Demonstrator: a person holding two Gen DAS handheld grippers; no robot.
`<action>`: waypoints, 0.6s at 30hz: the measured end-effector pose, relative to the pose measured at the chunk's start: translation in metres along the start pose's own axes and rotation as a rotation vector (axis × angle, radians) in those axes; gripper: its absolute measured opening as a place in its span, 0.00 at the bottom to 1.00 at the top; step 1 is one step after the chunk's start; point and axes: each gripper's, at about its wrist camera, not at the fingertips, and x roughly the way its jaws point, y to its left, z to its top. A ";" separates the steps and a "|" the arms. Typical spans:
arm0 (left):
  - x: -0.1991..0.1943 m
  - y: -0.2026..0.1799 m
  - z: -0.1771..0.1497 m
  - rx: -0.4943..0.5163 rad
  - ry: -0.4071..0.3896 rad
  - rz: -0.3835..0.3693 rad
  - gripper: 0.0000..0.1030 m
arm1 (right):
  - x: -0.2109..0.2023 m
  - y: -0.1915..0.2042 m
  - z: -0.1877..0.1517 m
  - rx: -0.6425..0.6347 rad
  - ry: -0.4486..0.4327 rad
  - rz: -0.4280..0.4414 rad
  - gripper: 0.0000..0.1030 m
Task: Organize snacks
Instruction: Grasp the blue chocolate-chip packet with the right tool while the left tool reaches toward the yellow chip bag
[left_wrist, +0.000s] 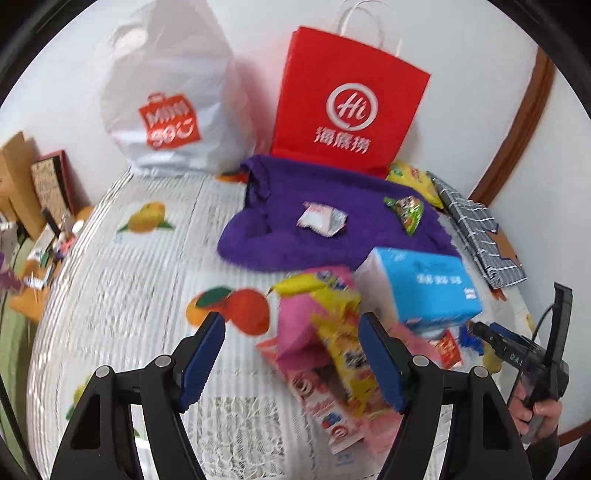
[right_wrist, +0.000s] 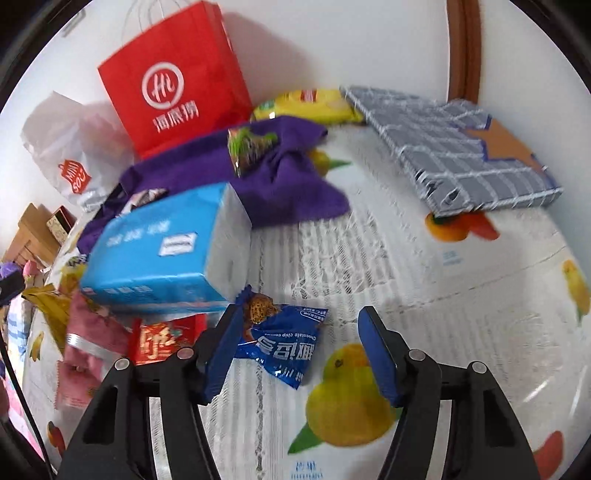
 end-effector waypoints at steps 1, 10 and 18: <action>0.002 0.002 -0.003 -0.005 0.008 0.002 0.71 | 0.003 0.001 0.000 -0.002 0.003 0.000 0.63; 0.018 0.011 -0.022 -0.012 0.056 0.023 0.71 | 0.009 0.018 -0.009 -0.079 -0.035 -0.023 0.56; 0.017 0.006 -0.032 0.015 0.061 0.009 0.71 | -0.006 0.031 -0.024 -0.212 -0.036 0.054 0.55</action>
